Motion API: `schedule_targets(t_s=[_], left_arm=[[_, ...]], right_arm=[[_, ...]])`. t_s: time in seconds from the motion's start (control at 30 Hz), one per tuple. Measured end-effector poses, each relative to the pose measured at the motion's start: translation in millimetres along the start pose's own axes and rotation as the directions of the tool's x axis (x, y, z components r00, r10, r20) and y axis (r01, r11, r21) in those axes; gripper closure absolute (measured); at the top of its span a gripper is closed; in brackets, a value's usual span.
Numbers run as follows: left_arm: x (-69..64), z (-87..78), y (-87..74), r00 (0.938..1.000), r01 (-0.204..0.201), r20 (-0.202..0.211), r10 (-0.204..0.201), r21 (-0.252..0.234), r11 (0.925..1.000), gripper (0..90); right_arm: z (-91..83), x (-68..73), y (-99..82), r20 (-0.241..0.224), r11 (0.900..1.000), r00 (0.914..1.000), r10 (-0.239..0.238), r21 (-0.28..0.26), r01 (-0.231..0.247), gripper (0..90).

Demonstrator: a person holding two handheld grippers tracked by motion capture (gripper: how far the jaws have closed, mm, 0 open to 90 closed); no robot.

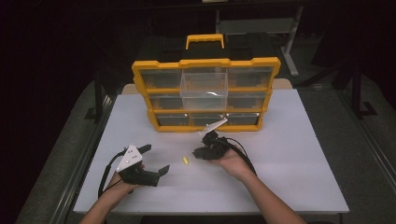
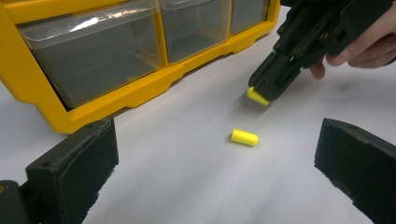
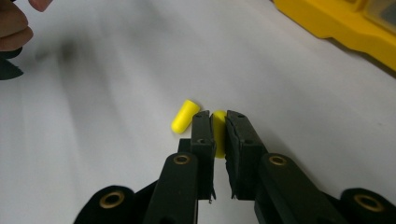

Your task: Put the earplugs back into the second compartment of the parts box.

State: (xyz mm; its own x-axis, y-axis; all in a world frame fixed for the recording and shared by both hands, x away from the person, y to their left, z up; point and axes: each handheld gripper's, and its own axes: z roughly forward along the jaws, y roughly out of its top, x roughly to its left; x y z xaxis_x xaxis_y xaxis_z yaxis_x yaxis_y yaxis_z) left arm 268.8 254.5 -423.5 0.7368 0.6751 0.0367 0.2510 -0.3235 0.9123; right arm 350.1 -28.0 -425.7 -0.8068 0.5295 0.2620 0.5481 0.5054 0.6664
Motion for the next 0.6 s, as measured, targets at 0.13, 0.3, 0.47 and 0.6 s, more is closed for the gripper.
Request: schedule_targets(t_s=[0.13, 0.3, 0.47, 0.6], left_arm=[[-0.2, 0.3, -0.1, 1.0, 0.0, 0.002, 0.0, 0.0, 1.0, 0.0], [-0.1, 0.9, -0.3, 1.0, 0.002, 0.004, -0.002, 0.001, 1.0, 0.0], [-0.3, 1.2, -0.3, 1.0, 0.003, 0.006, -0.003, 0.002, 1.0, 0.0], [0.1, 1.5, -0.6, 1.0, 0.006, 0.007, -0.006, 0.002, 1.0, 0.0]], right_arm=[[-10.1, -3.4, -1.4, 0.007, 1.0, 1.0, -0.007, -0.007, 0.007, 80.5], [-22.1, -7.3, -3.4, 0.012, 0.9999, 0.9999, -0.003, -0.016, 0.003, 80.2], [-35.7, -12.0, -4.5, 0.019, 0.9997, 0.9997, -0.013, -0.022, 0.013, 80.2], [-50.7, -15.5, -3.4, 0.031, 0.9994, 0.9993, -0.02, -0.026, 0.021, 80.1]])
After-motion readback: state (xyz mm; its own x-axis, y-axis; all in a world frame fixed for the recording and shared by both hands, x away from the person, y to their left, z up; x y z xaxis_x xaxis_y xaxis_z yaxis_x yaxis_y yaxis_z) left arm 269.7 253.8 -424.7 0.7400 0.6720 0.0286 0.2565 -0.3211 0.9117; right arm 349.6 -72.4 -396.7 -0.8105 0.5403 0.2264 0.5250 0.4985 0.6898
